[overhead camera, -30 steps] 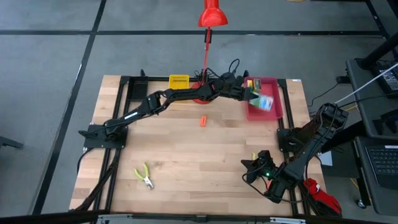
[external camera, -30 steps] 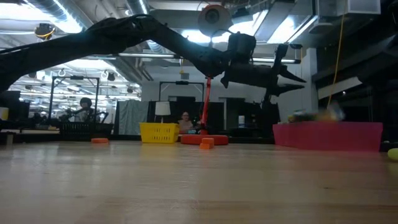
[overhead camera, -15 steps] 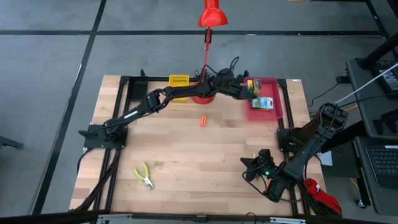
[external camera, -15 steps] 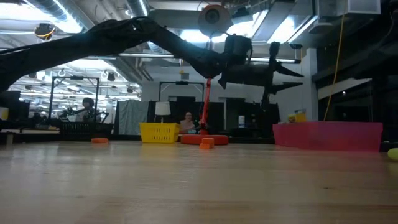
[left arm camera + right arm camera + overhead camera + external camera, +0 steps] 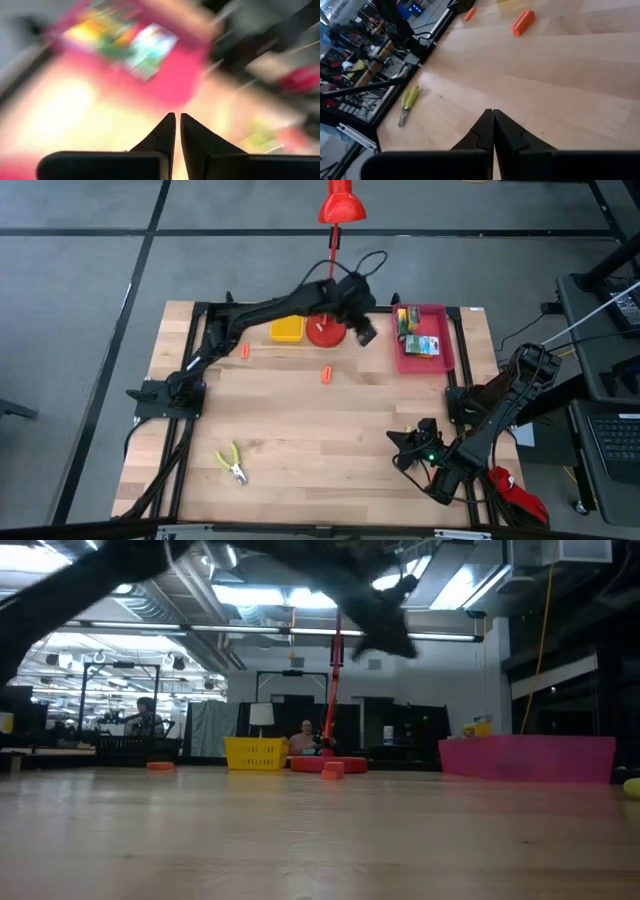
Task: Pick & Place School Supplies
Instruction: Put the orange eraser into the yellow bin
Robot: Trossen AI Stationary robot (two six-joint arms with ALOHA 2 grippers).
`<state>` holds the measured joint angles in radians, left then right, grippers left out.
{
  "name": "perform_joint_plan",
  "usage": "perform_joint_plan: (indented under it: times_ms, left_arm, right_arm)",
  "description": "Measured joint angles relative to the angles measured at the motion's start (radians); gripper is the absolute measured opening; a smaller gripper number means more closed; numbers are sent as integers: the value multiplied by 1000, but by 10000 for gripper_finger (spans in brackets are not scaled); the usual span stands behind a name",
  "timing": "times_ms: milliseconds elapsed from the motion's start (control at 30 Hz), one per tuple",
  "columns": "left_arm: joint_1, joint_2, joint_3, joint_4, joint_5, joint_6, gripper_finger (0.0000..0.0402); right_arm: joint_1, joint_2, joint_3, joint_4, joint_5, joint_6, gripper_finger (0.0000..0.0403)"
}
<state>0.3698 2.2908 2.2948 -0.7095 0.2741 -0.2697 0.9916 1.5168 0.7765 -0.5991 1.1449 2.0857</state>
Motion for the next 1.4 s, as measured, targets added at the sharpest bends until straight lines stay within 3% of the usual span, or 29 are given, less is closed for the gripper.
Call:
perform_joint_plan:
  times_ms: [100, 233, 367, 467, 733, 933, 1233, 1400]
  left_arm:
    - [-50, -76, 2, -257, -282, 89, 9]
    - [-109, -123, 2, -553, -600, 21, 2]
    - [-134, -145, 2, -767, -719, -78, 6]
    - [-148, -145, 0, -853, -711, -119, 9]
    - [-195, -154, 0, -861, -592, -200, 2]
    - [-237, -154, 0, -861, -453, -280, 11]
    - [-301, -161, -119, -850, -567, -613, 28]
    - [-336, -190, -221, -748, -554, -649, 36]
  right_arm:
    - [0, 0, 0, 0, -4, -3, 6]
    - [0, -1, 0, 0, -8, -2, 6]
    - [0, -1, 0, 9, -7, -2, 6]
    - [0, -1, 0, 20, 9, 0, 6]
    - [0, -1, 0, 39, 52, 0, 6]
    - [0, -1, 30, 38, 52, -55, 6]
    - [0, -1, 61, 37, 52, -99, 6]
    - [8, -19, 89, 38, 52, -156, 6]
